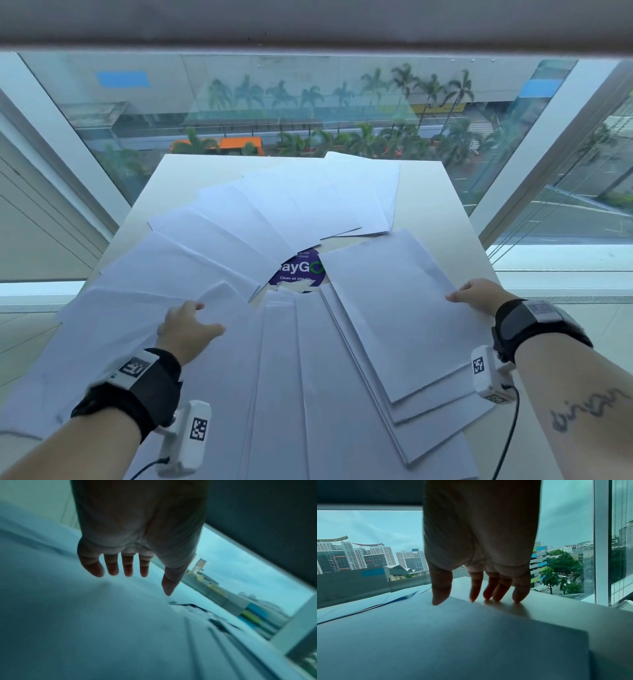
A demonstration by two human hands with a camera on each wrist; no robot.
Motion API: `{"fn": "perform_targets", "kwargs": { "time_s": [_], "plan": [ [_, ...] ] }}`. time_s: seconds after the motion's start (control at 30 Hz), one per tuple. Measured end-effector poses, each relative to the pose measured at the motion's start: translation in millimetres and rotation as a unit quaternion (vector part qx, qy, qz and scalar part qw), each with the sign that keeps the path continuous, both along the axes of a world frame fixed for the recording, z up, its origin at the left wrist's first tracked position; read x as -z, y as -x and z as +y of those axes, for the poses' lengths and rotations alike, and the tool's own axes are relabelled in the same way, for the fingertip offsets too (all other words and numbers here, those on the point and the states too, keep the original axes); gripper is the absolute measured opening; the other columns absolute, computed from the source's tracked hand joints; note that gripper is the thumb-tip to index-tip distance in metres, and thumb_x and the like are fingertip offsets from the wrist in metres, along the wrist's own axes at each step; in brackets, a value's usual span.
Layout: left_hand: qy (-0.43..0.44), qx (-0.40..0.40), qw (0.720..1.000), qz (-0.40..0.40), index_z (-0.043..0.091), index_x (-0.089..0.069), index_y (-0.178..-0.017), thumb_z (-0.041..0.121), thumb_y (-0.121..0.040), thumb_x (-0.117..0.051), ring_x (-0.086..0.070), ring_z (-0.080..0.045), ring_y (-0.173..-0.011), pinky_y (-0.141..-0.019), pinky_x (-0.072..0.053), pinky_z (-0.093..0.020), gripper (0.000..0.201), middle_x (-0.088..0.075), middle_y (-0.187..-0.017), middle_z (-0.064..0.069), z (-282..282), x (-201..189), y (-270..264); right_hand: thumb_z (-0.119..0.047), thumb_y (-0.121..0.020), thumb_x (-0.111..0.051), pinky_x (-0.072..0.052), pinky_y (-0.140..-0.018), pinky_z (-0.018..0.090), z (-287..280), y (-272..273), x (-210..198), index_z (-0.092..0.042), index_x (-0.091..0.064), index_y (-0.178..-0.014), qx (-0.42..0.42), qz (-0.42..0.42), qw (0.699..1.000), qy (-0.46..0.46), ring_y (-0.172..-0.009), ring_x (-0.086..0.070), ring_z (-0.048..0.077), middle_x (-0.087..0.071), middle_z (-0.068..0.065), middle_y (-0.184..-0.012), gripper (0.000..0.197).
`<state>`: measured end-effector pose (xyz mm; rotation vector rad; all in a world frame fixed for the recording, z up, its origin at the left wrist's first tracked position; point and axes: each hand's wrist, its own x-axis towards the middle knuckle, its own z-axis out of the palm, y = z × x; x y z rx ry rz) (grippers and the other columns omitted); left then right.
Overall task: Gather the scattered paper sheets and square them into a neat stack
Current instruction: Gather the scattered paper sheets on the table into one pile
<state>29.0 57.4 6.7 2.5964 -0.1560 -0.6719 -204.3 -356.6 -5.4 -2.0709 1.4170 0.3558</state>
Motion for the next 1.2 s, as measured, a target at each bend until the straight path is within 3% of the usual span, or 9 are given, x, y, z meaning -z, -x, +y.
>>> {"fn": "perform_targets", "kwargs": {
  "time_s": [0.1,0.2,0.27,0.47,0.63,0.8,0.93,1.07,1.2],
  "plan": [
    [-0.051,-0.020,0.998,0.024,0.004,-0.049,-0.125,0.034,-0.072,-0.071,-0.049,-0.037,-0.113,-0.093,-0.040,-0.040,0.065,-0.048,-0.130,-0.023,17,-1,-18,-0.028,-0.084,-0.065,-0.025,-0.051,0.028,11,-2,-6,-0.014,-0.038,-0.054,0.016,-0.008,1.000,-0.018,-0.053,-0.036,0.017,-0.038,0.003,-0.058,0.043],
    [0.018,-0.021,0.993,0.113,0.005,-0.055,-0.096,0.020,-0.077,-0.072,-0.048,-0.025,-0.071,-0.058,-0.037,-0.027,0.030,-0.055,-0.088,-0.012,13,0,-6,-0.029,-0.086,-0.062,-0.022,-0.047,0.027,24,-2,-9,-0.012,-0.035,-0.051,0.003,-0.005,0.999,-0.037,-0.044,-0.031,0.015,-0.035,0.003,-0.051,0.047],
    [0.023,0.021,0.987,0.160,0.010,-0.053,-0.086,0.023,-0.077,-0.071,-0.042,-0.019,-0.063,-0.052,-0.033,-0.023,0.024,-0.047,-0.076,-0.004,1,7,13,-0.027,-0.086,-0.061,-0.025,-0.046,0.023,33,-3,-8,-0.012,-0.038,-0.058,0.020,-0.003,0.995,-0.098,-0.043,-0.030,0.015,-0.036,0.004,-0.052,0.040],
    [0.084,0.039,0.972,0.214,0.005,-0.052,-0.108,0.028,-0.080,-0.067,-0.042,-0.018,-0.064,-0.055,-0.036,-0.024,0.040,-0.046,-0.081,-0.004,-23,10,46,-0.018,-0.089,-0.058,-0.042,-0.042,0.022,67,-1,-12,-0.010,-0.046,-0.076,0.105,-0.077,0.978,-0.164,-0.055,-0.049,0.019,-0.050,0.008,-0.070,0.020],
    [0.095,0.032,0.973,0.207,0.012,-0.046,-0.125,0.035,-0.073,-0.069,-0.049,-0.026,-0.112,-0.085,-0.041,-0.034,0.061,-0.046,-0.125,-0.011,-16,6,51,-0.022,-0.085,-0.061,-0.029,-0.053,0.026,90,15,-4,-0.013,-0.041,-0.070,0.101,-0.105,0.984,-0.098,-0.055,-0.034,0.019,-0.034,0.005,-0.063,0.027],
    [0.140,0.012,0.951,0.277,0.018,-0.046,-0.108,0.036,-0.069,-0.066,-0.035,-0.017,-0.071,-0.060,-0.030,-0.025,0.048,-0.041,-0.087,-0.004,-14,2,69,-0.026,-0.086,-0.060,-0.035,-0.056,0.025,132,24,-3,-0.010,-0.044,-0.084,0.090,-0.111,0.973,-0.180,-0.063,-0.041,0.018,-0.041,0.004,-0.075,0.022],
    [0.182,-0.014,0.951,0.248,0.010,-0.039,-0.134,0.024,-0.085,-0.062,-0.046,-0.013,-0.075,-0.058,-0.034,-0.021,0.056,-0.051,-0.109,-0.010,-9,1,69,-0.021,-0.085,-0.061,-0.033,-0.066,0.028,148,36,-1,-0.010,-0.043,-0.091,0.165,-0.140,0.972,-0.094,-0.077,-0.041,0.022,-0.043,0.008,-0.088,0.022],
    [0.166,-0.009,0.937,0.307,0.012,-0.053,-0.104,0.025,-0.084,-0.060,-0.036,-0.016,-0.068,-0.060,-0.033,-0.025,0.024,-0.039,-0.084,-0.005,-8,-2,77,-0.025,-0.085,-0.060,-0.034,-0.056,0.025,178,39,-1,-0.011,-0.044,-0.081,0.119,-0.106,0.972,-0.175,-0.062,-0.038,0.018,-0.038,0.004,-0.071,0.021],
    [0.187,-0.007,0.941,0.282,0.015,-0.051,-0.106,0.032,-0.073,-0.065,-0.039,-0.019,-0.073,-0.058,-0.030,-0.025,0.040,-0.042,-0.087,-0.004,-7,-2,78,-0.019,-0.086,-0.058,-0.031,-0.053,0.025,188,44,-3,-0.011,-0.040,-0.065,0.163,-0.146,0.963,-0.155,-0.057,-0.033,0.017,-0.034,0.002,-0.064,0.029]
  ]
}}
